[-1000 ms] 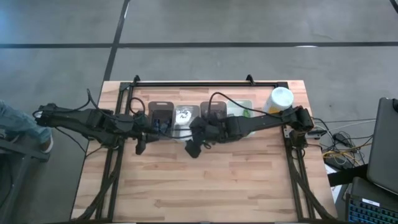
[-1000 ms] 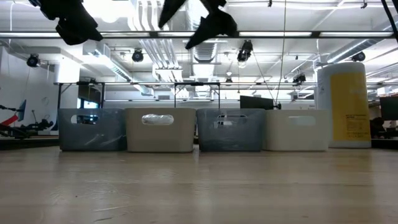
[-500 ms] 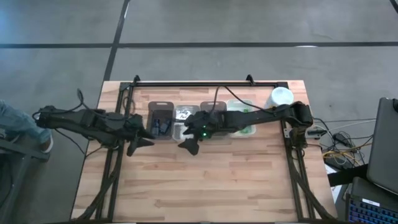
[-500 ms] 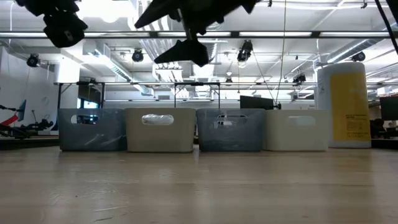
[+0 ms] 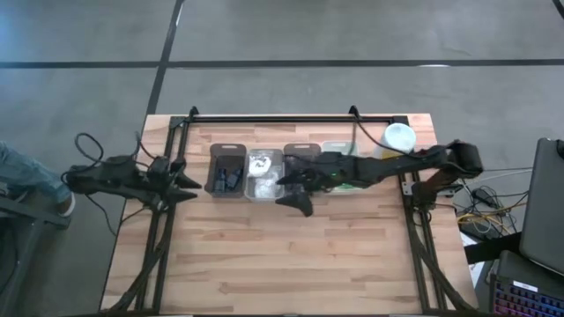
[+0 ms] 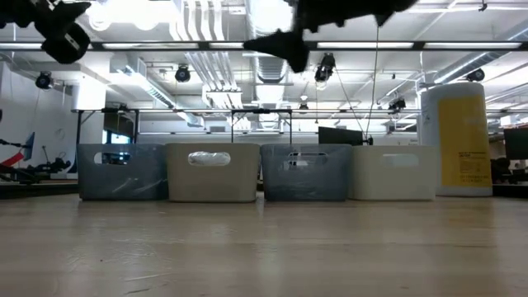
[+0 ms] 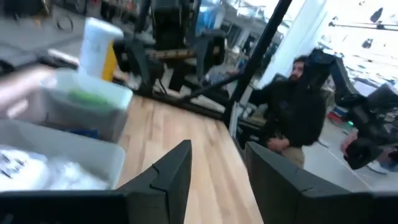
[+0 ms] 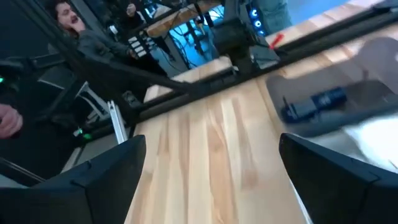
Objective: Pick & Place Travel size toiletries
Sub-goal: Return to Home Position
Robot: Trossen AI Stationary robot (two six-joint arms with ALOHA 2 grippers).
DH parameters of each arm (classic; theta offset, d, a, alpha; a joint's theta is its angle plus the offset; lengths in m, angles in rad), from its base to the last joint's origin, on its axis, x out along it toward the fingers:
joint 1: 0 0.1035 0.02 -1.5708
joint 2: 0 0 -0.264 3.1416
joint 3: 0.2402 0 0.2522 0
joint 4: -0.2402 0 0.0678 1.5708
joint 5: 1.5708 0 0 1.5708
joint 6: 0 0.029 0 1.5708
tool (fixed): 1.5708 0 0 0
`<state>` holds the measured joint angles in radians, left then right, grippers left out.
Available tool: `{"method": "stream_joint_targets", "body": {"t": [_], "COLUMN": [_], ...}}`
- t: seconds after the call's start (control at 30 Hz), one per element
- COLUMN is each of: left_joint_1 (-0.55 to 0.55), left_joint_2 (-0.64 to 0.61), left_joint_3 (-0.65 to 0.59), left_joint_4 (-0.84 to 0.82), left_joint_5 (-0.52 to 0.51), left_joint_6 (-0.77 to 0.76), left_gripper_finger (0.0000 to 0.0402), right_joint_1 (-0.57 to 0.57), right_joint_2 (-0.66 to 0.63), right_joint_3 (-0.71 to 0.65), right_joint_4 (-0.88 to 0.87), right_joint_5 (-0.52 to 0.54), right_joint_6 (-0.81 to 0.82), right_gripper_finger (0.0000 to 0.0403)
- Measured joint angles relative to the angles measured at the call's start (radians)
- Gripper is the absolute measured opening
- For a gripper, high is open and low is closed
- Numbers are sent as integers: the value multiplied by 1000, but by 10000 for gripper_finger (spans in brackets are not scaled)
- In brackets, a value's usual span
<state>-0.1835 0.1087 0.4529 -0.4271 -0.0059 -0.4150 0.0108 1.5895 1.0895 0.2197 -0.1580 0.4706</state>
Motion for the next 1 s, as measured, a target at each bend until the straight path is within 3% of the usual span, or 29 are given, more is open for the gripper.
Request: {"method": "stream_joint_targets", "body": {"t": [0.17,0.4,1.0], "left_joint_1": [0,0,1], "left_joint_2": [-106,-91,-89], "left_joint_3": [-32,-33,-32], "left_joint_4": [18,-5,0], "left_joint_5": [-61,-99,-110], "left_joint_6": [33,56,57], "left_gripper_finger": [155,155,155], "right_joint_1": [-19,-31,-32], "right_joint_2": [-158,-386,-867], "right_joint_3": [-193,-466,-855], "right_joint_4": [113,339,338], "right_joint_5": [1,18,189], "right_joint_6": [5,-1,-17], "right_gripper_finger": [364,363,363]}}
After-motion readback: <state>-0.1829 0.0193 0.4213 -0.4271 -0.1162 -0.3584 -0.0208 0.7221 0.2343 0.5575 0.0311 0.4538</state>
